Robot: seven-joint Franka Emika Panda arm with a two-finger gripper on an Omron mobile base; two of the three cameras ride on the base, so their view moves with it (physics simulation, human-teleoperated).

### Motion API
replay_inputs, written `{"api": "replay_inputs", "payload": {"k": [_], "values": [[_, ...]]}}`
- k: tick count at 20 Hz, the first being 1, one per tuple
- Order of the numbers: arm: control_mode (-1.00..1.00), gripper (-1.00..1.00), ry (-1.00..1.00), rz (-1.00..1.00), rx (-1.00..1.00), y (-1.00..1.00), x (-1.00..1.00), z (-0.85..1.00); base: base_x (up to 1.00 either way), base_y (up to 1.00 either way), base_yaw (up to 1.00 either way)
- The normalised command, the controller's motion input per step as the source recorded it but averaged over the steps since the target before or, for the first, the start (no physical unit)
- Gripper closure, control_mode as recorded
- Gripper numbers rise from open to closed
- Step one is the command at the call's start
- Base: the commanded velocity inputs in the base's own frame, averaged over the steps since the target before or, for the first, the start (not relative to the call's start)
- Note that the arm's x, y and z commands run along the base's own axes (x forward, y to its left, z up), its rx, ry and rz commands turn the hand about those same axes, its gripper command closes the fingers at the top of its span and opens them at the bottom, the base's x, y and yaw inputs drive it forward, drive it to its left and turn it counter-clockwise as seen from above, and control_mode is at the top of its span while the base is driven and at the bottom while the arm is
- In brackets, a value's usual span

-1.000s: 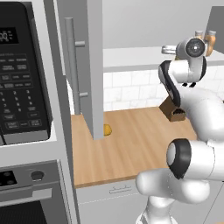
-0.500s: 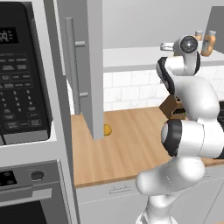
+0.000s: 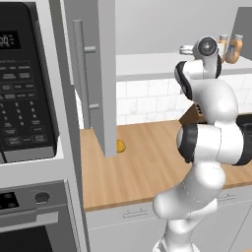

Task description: Put the shaker and condiment bottle from the counter next to their counterparts in the cabinet.

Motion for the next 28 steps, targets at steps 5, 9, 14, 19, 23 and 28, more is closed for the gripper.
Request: {"api": "replay_inputs", "payload": {"k": [5, 9, 14, 19, 23, 28], "values": [[-1.00, 1.00, 0.00, 0.00, 0.00, -0.13, 0.49, -0.43, 0.00, 0.00, 0.00], [-1.00, 1.00, 0.00, 0.00, 0.00, -0.29, 0.39, -0.43, 0.00, 0.00, 0.00], [-1.00, 1.00, 0.00, 0.00, 0.00, -0.20, 0.41, -0.46, 0.00, 0.00, 0.00], [-1.00, 1.00, 0.00, 0.00, 0.00, -0.14, 0.54, -0.56, 0.00, 0.00, 0.00], [-1.00, 1.00, 0.00, 0.00, 0.00, -0.20, 0.56, -0.51, 0.00, 0.00, 0.00], [-1.00, 1.00, 0.00, 0.00, 0.00, -0.17, 0.59, -0.59, 0.00, 0.00, 0.00]]}}
